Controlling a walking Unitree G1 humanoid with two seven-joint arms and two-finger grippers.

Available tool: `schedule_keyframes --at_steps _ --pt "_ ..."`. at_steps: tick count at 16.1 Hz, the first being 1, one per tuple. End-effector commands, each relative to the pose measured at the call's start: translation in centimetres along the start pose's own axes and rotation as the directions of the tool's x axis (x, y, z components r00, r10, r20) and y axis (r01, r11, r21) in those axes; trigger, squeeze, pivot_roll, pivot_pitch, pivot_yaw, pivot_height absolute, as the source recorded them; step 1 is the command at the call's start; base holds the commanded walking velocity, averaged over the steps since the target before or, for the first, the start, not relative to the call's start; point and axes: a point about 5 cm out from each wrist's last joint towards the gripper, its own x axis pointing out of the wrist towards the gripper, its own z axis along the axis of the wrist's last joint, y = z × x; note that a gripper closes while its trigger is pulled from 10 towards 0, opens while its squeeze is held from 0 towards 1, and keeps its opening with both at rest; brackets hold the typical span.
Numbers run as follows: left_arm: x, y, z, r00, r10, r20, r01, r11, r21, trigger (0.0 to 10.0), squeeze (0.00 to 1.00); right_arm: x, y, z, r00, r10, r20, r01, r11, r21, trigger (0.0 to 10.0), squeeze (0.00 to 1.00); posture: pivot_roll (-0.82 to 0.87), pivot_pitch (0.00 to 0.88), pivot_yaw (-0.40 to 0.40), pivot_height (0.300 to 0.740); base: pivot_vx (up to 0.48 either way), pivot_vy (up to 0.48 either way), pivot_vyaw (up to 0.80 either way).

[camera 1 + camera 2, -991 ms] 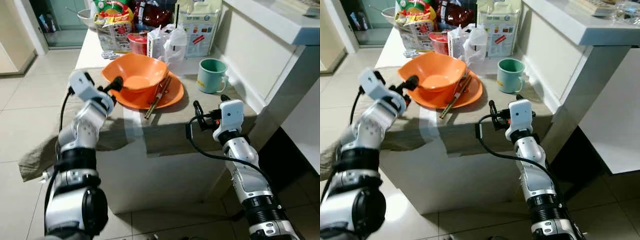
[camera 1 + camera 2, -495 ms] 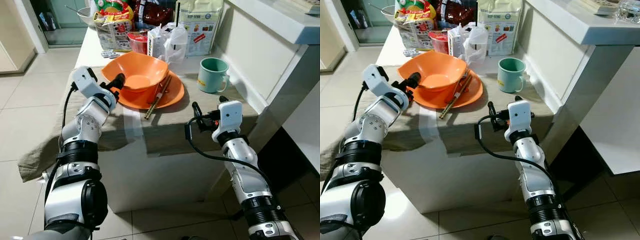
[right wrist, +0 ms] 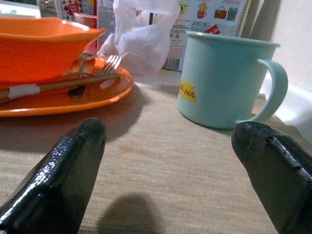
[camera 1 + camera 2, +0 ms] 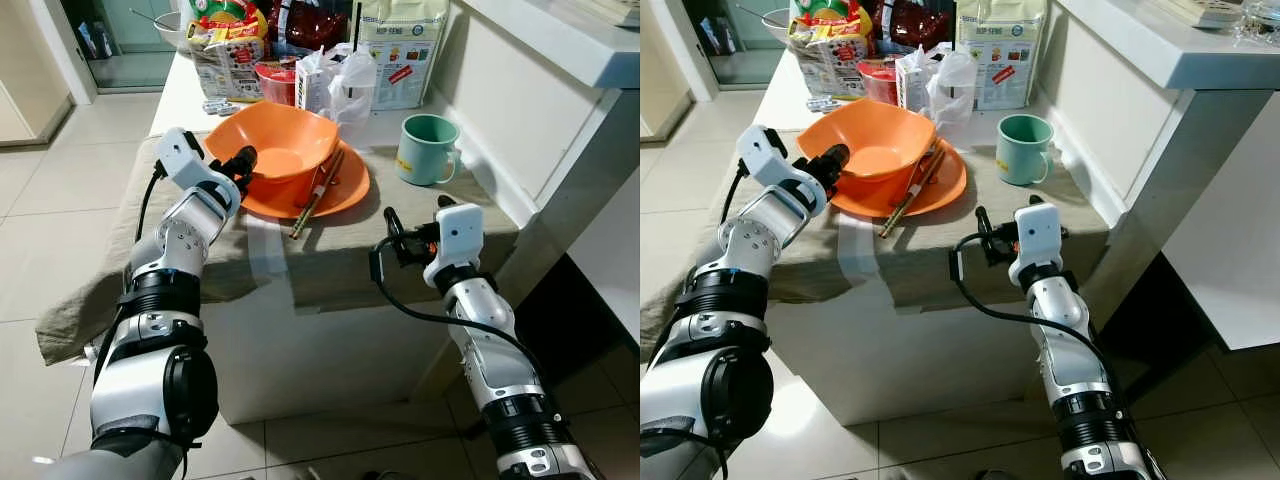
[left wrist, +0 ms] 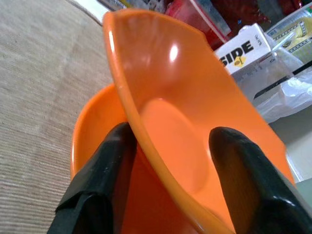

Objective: Setting the table

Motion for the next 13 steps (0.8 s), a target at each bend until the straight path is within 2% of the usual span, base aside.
schedule_keyframes --at_steps 1,8,13 --pt "0.18 0.22 -0.63 0.998 0.022 -0.055 -0.022 1.000 -0.001 0.0 0.00 -0.17 0.10 0.33 1.000 0.007 0.008 -0.007 1.000 0.000 10.0 0.00 -0.13 0.040 0.022 0.740 0.000 0.000 0.00" --pt "0.56 -0.20 -0.10 0.994 0.048 -0.097 -0.048 0.999 0.007 0.0 0.00 -0.44 0.17 0.18 1.000 0.015 -0.007 -0.015 1.000 -0.003 10.0 0.00 -0.13 0.050 0.021 0.740 0.000 0.000 0.00" --pt "0.58 0.11 -0.31 0.991 0.069 -0.114 -0.065 0.997 0.033 0.0 0.00 -0.54 0.12 0.18 1.000 0.017 -0.014 -0.017 1.000 -0.005 10.0 0.00 -0.14 0.053 0.018 0.740 0.000 0.000 0.00"
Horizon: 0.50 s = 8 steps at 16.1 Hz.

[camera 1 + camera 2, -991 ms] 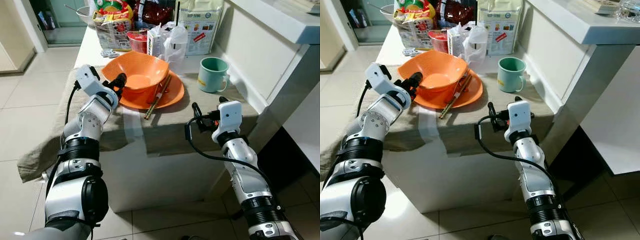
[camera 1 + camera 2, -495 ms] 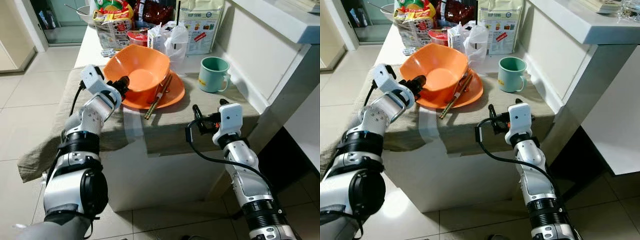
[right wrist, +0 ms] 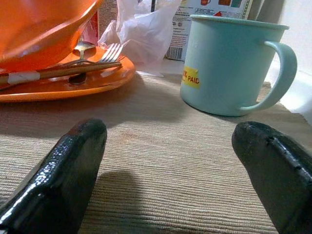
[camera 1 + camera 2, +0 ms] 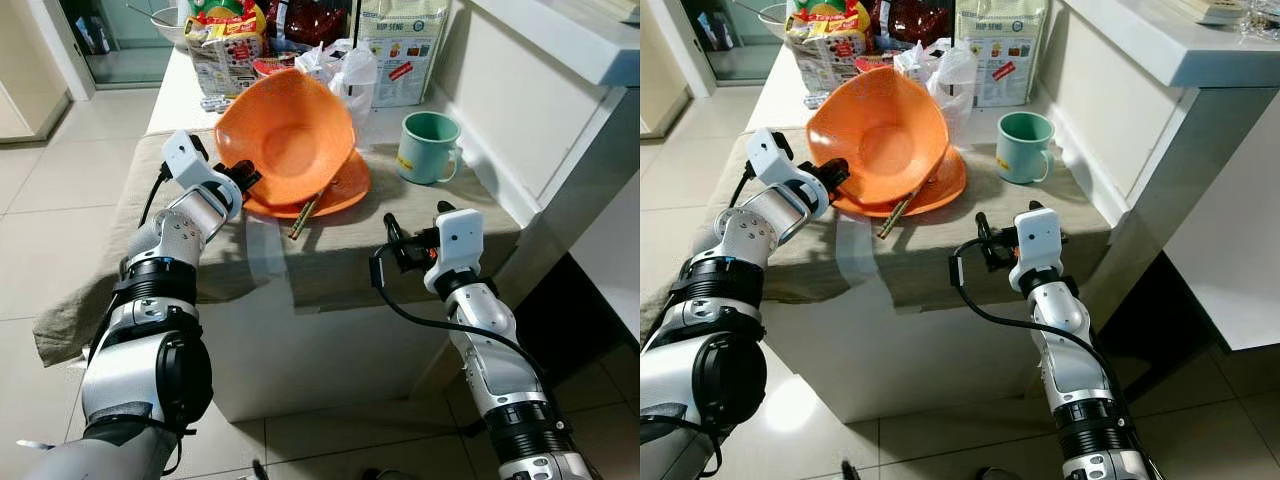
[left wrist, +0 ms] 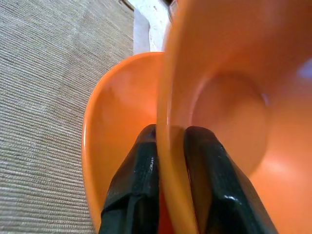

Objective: Setting the table

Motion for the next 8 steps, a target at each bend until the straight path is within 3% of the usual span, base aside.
schedule_keyframes --at_steps 1,8 --pt "0.2 -0.1 -0.3 0.999 0.016 -0.029 -0.015 0.999 0.034 0.0 0.00 -0.1 0.0 0.3 1.000 0.007 0.008 -0.007 1.000 -0.006 10.0 0.00 -0.14 0.053 0.018 0.740 0.000 0.000 0.00" --pt "-0.2 -0.8 1.8 0.995 -0.013 0.099 0.011 1.000 0.018 0.0 0.00 0.1 0.1 0.3 1.000 0.017 0.004 -0.017 1.000 -0.006 10.0 0.00 -0.13 0.043 0.009 0.740 0.000 0.000 0.00"
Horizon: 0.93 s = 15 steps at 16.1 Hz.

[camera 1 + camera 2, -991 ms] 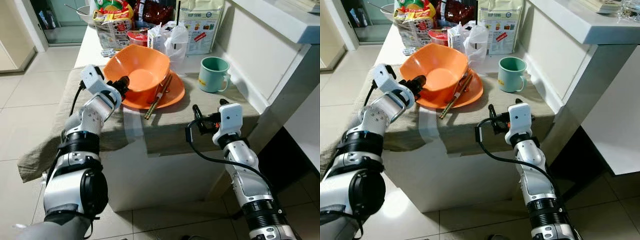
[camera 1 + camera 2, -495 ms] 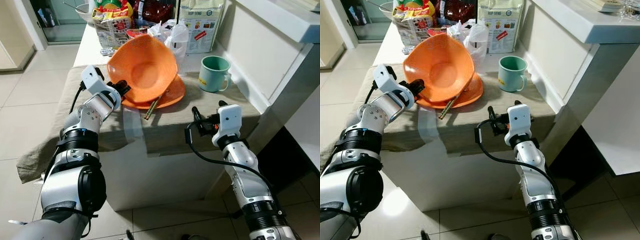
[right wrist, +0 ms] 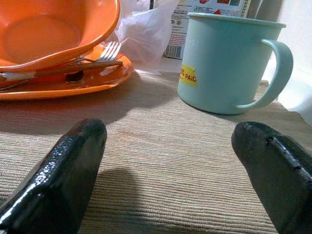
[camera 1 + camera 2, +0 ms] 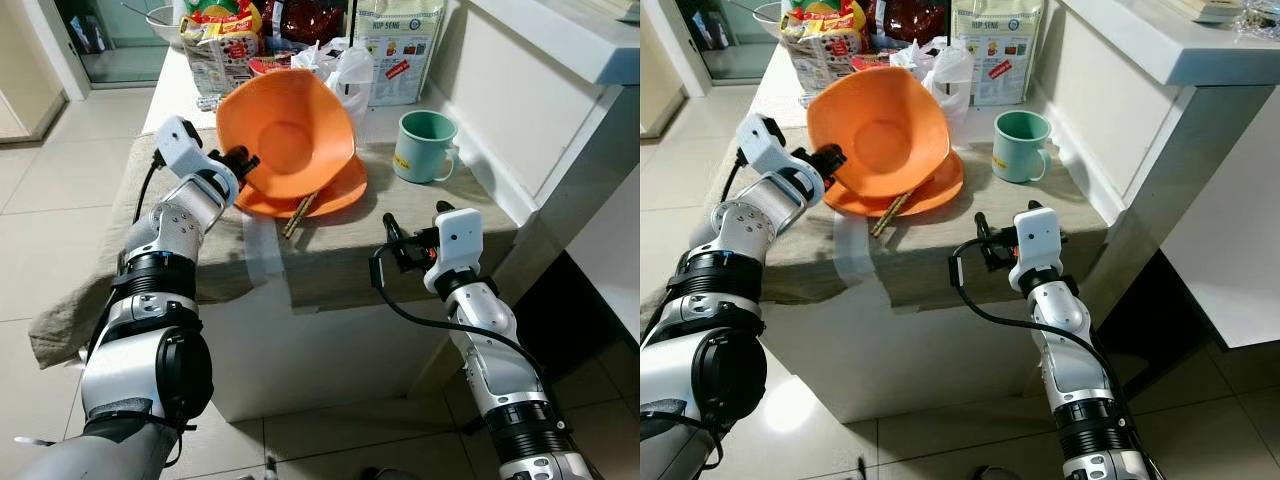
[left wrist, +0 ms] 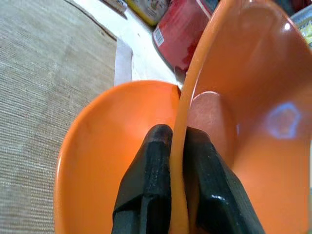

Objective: Setting the table

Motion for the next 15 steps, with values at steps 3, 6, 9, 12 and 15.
schedule_keyframes --at_steps 3,6,9,12,15 --pt "-0.6 -1.0 2.4 0.993 -0.018 0.113 0.018 1.000 -0.003 0.0 0.00 0.2 0.1 0.2 1.000 0.017 -0.001 -0.017 1.000 -0.005 10.0 0.00 -0.12 0.031 0.006 0.740 0.000 0.000 0.00" --pt "-1.2 -1.6 3.4 0.986 -0.049 0.159 0.048 0.999 0.008 0.0 0.00 0.2 0.2 0.0 1.000 0.024 -0.004 -0.024 1.000 -0.007 10.0 0.00 -0.12 0.023 0.002 0.740 0.000 0.000 0.00" --pt "-1.8 -2.3 3.8 0.976 -0.096 0.195 0.090 0.995 0.038 0.0 0.00 0.2 0.2 0.0 1.000 0.027 -0.007 -0.027 1.000 -0.009 10.0 0.00 -0.12 0.024 -0.002 0.740 0.000 0.000 0.00" --pt "-2.5 -3.7 4.0 0.961 -0.153 0.229 0.153 0.988 0.018 0.0 0.00 0.3 0.2 0.0 1.000 0.030 -0.008 -0.030 0.999 -0.010 10.0 0.00 -0.12 0.027 -0.003 0.740 0.000 0.000 0.00" --pt "-3.8 -4.8 4.6 0.948 -0.201 0.246 0.198 0.980 0.034 0.0 0.00 1.0 0.3 1.5 0.998 0.061 0.034 -0.061 0.998 0.002 10.0 0.00 -0.12 0.028 -0.002 0.740 0.000 0.000 0.00"
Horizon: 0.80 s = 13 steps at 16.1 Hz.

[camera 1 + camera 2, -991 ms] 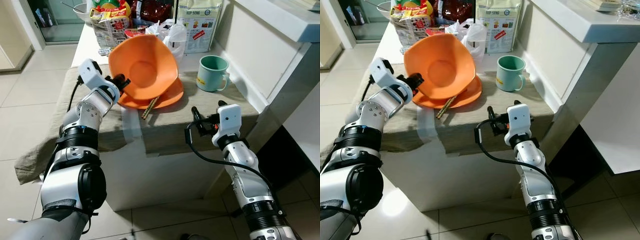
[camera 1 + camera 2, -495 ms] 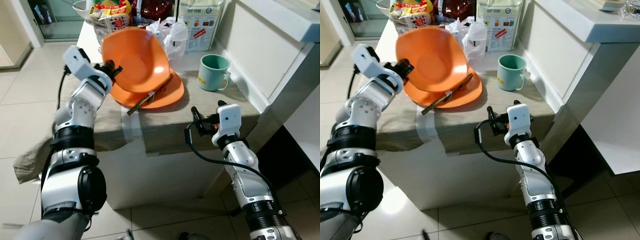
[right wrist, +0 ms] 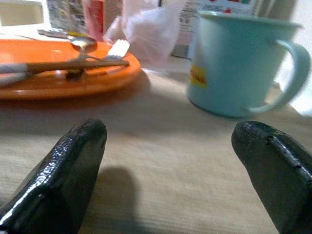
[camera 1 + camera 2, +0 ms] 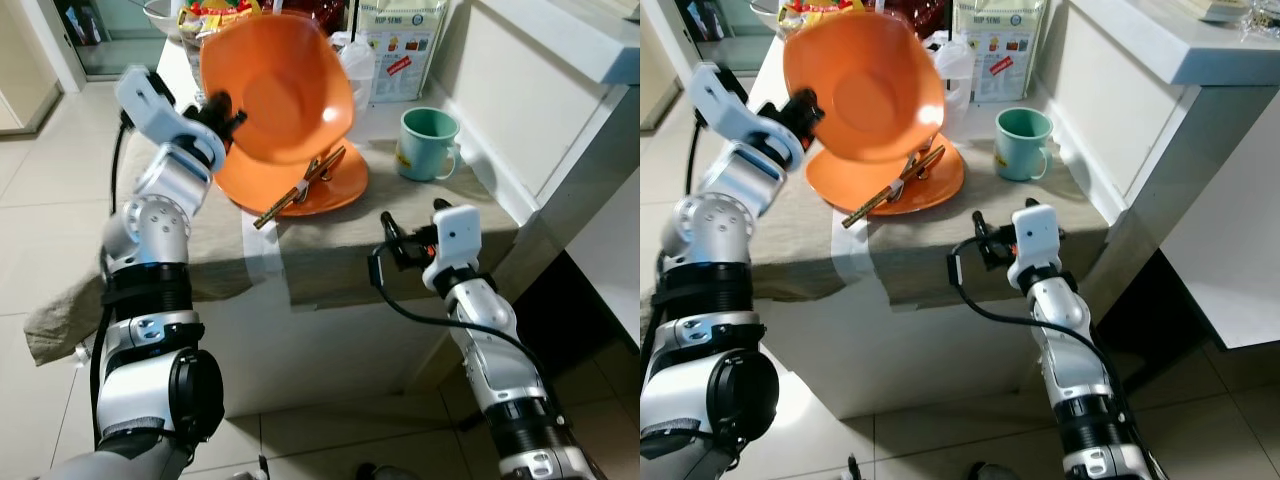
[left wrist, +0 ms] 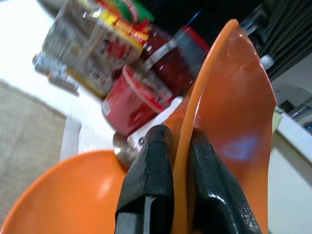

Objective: Setting the table

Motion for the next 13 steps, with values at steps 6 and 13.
schedule_keyframes --at_steps 6,13 --pt "-2.9 -0.3 1.0 0.999 -0.048 0.018 0.047 0.997 0.054 0.0 0.00 1.9 0.0 4.7 0.990 0.051 0.132 -0.063 0.994 0.091 10.0 0.00 -0.10 0.028 0.002 0.740 0.000 0.000 0.00" --pt "-4.5 -0.5 2.0 0.997 -0.056 0.047 0.052 0.995 0.079 0.0 0.00 3.5 -0.1 7.7 0.980 0.111 0.165 -0.172 0.889 0.424 10.0 0.00 -0.08 0.021 -0.001 0.740 0.000 0.000 0.00"
